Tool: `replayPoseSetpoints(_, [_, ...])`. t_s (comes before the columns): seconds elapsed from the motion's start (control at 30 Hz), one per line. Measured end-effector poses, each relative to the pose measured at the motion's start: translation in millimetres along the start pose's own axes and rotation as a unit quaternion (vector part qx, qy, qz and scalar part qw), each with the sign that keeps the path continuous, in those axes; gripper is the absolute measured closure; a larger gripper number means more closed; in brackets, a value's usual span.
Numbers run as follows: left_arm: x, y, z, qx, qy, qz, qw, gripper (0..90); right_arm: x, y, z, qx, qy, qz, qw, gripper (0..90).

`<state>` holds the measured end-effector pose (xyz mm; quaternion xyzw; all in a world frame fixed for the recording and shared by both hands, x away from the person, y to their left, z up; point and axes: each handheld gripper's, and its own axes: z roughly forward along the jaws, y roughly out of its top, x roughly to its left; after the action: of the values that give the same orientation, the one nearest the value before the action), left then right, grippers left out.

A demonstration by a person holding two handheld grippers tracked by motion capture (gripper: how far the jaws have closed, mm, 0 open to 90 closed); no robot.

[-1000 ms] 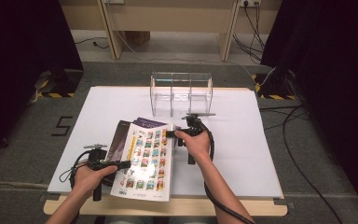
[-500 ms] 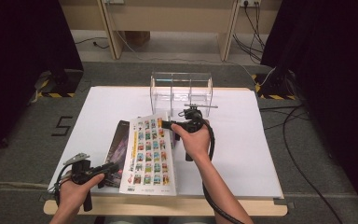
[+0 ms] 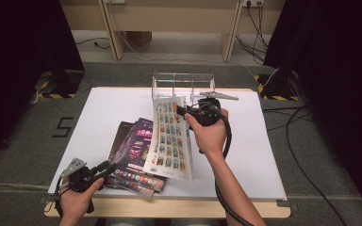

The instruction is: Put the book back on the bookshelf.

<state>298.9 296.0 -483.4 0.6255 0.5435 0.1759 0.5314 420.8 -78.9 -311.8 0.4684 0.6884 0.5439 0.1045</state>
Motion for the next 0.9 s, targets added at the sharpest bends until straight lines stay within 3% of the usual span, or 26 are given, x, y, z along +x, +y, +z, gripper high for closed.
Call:
replayPoseSetpoints(0.3, [9.5,-2.3,-3.0,-0.007,0.016,-0.005,0.9998,55.5,-5.7,16.0,-13.3,-0.028,-0.033,-0.011,0.9990,74.3])
replayPoseSetpoints(0.53, [12.3,-2.3,-5.3,-0.016,0.021,-0.010,0.9996,56.1,-10.0,27.0,-24.4,-0.049,-0.042,-0.007,0.9979,74.4])
replayPoseSetpoints(0.8, [12.1,-2.1,-6.6,-0.025,0.024,-0.012,0.9993,56.6,-14.1,45.3,-42.1,-0.078,-0.066,-0.014,0.9947,74.3])
replayPoseSetpoints(0.9, [12.1,-1.8,-7.3,-0.030,0.024,-0.012,0.9992,57.1,-16.3,52.1,-47.4,-0.088,-0.087,-0.020,0.9922,74.4])
